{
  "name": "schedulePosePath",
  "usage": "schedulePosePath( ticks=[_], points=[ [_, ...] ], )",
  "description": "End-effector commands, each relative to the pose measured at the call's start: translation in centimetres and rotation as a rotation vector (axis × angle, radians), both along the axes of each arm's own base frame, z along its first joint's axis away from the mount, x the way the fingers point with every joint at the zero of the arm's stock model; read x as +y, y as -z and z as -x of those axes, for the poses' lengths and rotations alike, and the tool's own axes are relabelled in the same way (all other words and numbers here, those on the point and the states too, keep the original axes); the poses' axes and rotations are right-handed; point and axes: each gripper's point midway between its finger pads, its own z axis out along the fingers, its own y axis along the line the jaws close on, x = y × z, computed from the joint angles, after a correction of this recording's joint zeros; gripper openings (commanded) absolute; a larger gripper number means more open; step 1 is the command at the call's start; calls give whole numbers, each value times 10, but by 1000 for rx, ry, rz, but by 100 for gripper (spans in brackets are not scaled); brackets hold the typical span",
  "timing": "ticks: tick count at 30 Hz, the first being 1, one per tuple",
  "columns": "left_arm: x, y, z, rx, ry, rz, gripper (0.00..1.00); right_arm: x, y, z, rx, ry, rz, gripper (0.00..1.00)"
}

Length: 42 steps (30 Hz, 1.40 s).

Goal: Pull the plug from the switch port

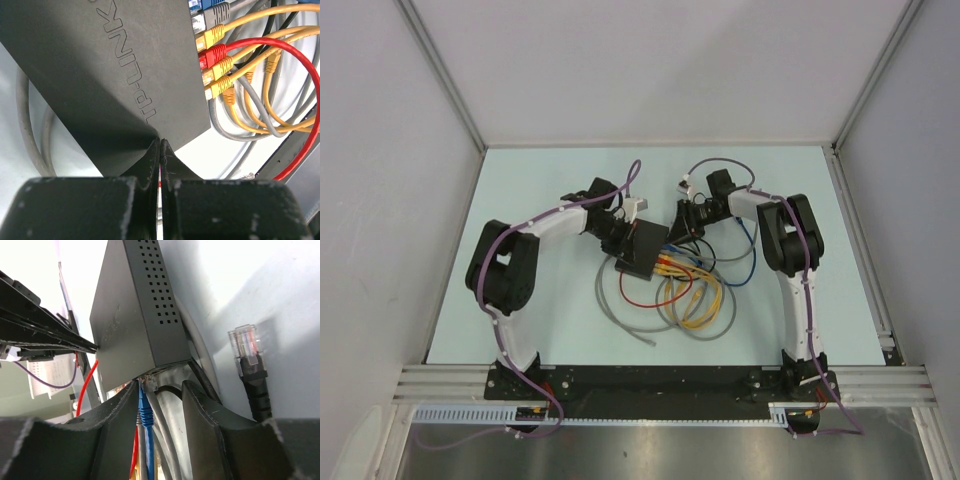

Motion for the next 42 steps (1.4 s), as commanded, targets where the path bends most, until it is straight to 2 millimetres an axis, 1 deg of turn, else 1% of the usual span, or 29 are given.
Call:
schedulePosePath(
  ticks=[1,9,11,15,17,18,21,24,27,30,31,32,36,38,42],
  points=[
    [20,28,7,2,23,-130,0,2,13,-10,9,23,1,44],
    [19,26,2,-14,21,-131,0,3,16,-10,21,26,-2,43],
    [20,26,2,-14,24,-132,0,3,17,-8,43,26,-16,45],
    [21,26,3,-15,25,-135,0,5,16,-7,63,24,-38,54],
    [21,27,4,-13,25,-135,0,5,17,-8,69,27,-41,55],
    [21,26,4,-14,25,-134,0,5,17,-8,71,28,-44,55],
    [20,26,3,-18,24,-134,0,4,17,-10,66,34,-40,49],
    [21,26,2,-18,25,-136,0,3,18,-10,68,34,-45,45],
    [20,25,2,-19,25,-136,0,3,18,-10,71,33,-51,43],
    [20,25,2,-22,28,-138,0,2,15,-9,76,26,-77,43],
    [20,25,2,-26,29,-137,0,4,9,-6,91,10,-110,43],
    [21,25,2,-24,31,-139,0,4,8,-5,98,6,-123,43],
    [21,25,3,-29,34,-139,0,2,3,-4,108,-5,-159,49],
    [20,25,3,-30,37,-139,0,1,3,-3,110,-10,-169,50],
    [20,24,2,-33,39,-140,0,-1,4,-2,93,-13,-166,46]
  ],
)
